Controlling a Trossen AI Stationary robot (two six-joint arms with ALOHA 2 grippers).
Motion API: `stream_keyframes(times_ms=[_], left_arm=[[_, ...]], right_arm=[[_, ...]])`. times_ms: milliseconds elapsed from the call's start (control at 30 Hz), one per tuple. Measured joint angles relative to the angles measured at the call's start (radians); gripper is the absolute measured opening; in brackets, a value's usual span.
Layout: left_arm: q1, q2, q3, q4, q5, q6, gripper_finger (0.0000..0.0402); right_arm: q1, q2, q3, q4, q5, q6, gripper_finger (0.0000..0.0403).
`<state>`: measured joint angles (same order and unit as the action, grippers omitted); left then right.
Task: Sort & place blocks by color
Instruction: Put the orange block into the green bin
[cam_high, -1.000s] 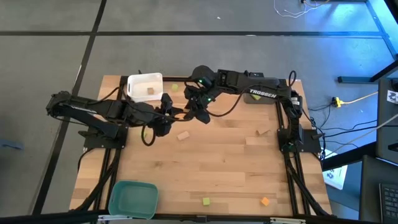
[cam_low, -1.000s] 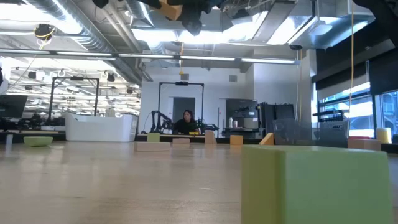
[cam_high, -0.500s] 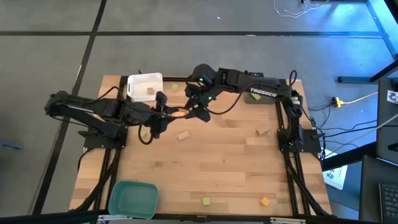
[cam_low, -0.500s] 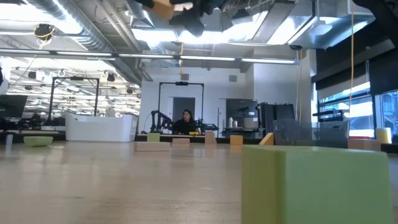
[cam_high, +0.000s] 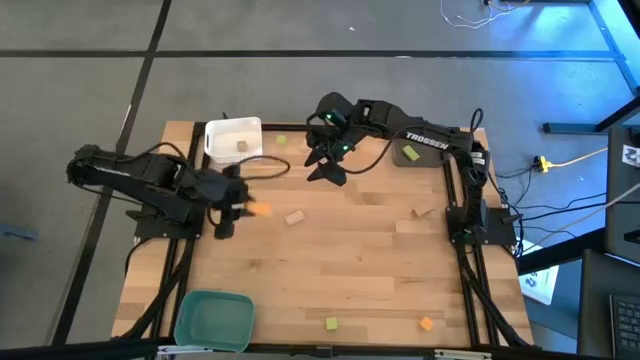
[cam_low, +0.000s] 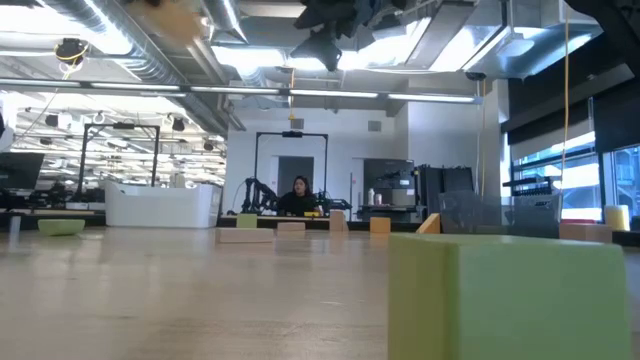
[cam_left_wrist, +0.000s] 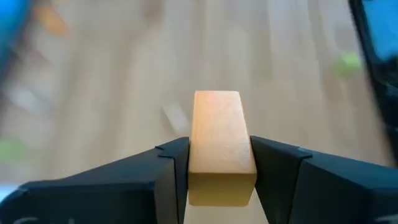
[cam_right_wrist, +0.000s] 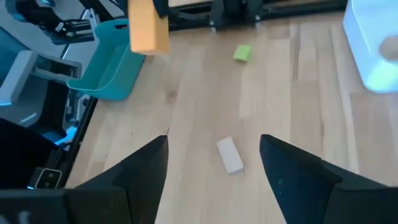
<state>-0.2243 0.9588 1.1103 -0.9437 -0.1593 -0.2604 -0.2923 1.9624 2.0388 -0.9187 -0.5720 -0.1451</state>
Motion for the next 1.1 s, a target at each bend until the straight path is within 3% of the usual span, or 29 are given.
stream_keyframes(times_ms=[167, 333, 700, 1100], left_arm=[[-0.088, 0.015, -0.001, -0.112, 0.147, -0.284, 0.0114], [-0.213, 0.06, -0.001, -0.118, 0.232, -0.524, 0.0114], [-0.475, 0.219, 0.0, -0.1, 0.244, -0.923, 0.0114], [-0.616, 0.382, 0.0, 0.106, 0.256, -1.099, 0.0114]], right_arm=[[0.0, -0.007, 0.0, -0.003, 0.021, -0.078, 0.0254], [0.0, -0.007, 0.0, 0.0, 0.038, -0.135, 0.0254], [0.0, -0.007, 0.0, -0.009, 0.065, -0.183, 0.0255], [0.001, -0.007, 0.0, -0.023, 0.061, -0.186, 0.0255]])
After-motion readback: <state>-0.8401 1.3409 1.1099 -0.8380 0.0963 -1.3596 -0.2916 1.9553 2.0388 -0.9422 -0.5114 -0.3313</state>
